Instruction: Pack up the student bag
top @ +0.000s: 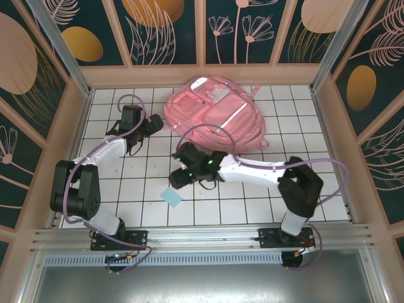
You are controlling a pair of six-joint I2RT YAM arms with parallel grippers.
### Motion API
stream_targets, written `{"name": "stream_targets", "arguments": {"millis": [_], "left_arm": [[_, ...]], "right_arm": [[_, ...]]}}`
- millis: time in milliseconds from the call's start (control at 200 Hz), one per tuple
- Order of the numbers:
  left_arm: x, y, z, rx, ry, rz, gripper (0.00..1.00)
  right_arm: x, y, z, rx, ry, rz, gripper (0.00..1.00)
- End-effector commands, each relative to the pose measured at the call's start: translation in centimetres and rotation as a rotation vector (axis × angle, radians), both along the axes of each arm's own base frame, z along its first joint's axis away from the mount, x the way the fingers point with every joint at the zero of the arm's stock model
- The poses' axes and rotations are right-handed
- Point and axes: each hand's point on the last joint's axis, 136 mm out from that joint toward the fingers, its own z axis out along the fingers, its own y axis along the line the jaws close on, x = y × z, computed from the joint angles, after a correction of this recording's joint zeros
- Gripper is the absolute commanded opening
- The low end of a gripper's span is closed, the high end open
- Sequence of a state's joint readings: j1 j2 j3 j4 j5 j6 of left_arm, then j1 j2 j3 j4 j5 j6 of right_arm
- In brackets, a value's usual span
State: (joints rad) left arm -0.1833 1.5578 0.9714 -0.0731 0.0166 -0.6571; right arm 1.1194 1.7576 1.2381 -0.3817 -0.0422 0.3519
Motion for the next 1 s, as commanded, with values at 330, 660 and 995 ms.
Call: {"name": "stream_targets", "arguments": {"millis": [330, 660, 995], "left_arm": [[-2.2, 3.7, 2.9, -0.080, -0.108, 0.075, 0.99], [-2.1, 3.2, 2.8, -0.118, -0.110, 0.066, 0.99], [-2.3, 3.2, 2.8, -0.121, -0.106, 0.066, 0.99]], "right_arm": [[-3.2, 2.8, -5.7, -0.329, -0.150, 0.173, 0.81], [-4.5, 2.1, -8.4, -0.419, -0.144, 0.214, 0.78], [-5.4, 0.6, -11.5, -0.435, -0.053, 0.218, 0.50]]}}
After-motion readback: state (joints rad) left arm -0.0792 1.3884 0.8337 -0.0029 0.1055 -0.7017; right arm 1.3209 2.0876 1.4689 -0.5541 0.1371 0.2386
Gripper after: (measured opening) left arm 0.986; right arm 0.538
